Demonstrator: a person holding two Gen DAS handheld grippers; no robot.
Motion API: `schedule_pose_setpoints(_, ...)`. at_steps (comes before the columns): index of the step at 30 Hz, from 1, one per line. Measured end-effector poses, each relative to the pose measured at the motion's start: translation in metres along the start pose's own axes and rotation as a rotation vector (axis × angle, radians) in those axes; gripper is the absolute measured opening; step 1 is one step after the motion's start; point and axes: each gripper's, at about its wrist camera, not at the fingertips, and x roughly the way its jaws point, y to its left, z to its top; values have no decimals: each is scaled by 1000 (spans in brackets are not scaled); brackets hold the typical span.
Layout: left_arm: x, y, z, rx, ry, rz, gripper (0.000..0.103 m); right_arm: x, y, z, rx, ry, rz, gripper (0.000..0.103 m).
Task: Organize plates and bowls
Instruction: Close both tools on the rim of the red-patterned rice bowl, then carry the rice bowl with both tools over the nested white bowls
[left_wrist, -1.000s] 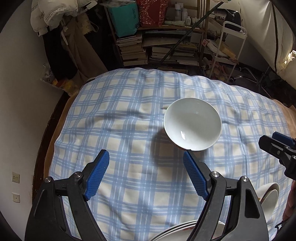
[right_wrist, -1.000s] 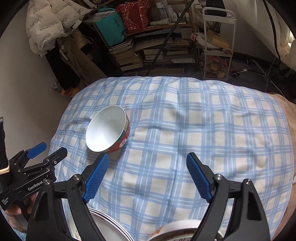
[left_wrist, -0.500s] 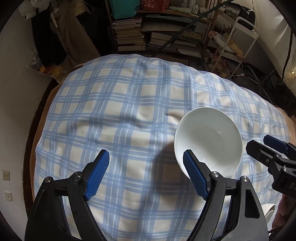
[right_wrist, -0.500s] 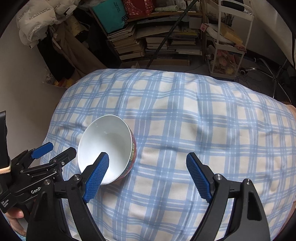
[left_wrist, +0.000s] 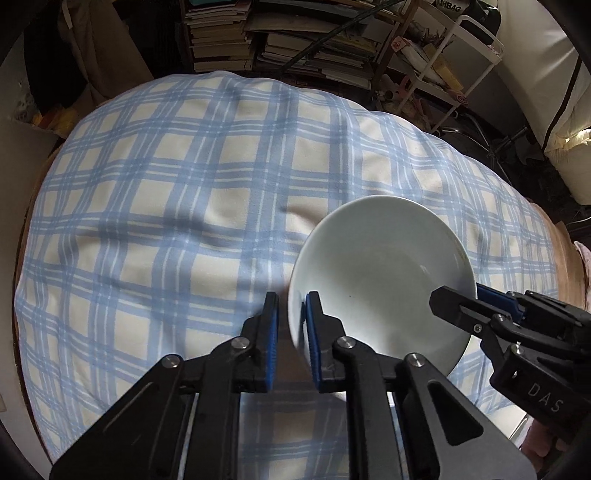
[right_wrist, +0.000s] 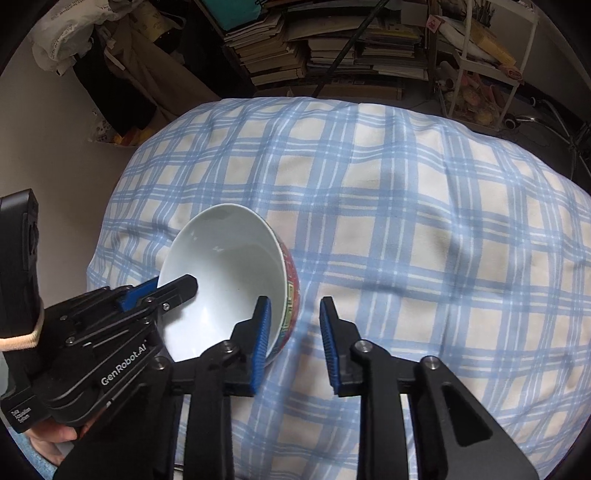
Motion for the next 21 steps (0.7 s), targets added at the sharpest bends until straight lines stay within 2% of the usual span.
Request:
schedule_pose_setpoints(2,0,-2,-2,-8,-2,-8,9,3,2,-1,-1,12,4,17)
schedule_pose_setpoints(8,-11,-12,-12,54,-28,26,8,0,11,-9,-38,-7,-68,12)
schedule_pose_setpoints(15,-31,-20,-27,53,-34,52,8,-14,15,-22,-45,-17,-74,11)
schedule_pose_setpoints(21,-50,-29,-40,58,-46,42,9,-36,13,-37,-28,-44,-58,11)
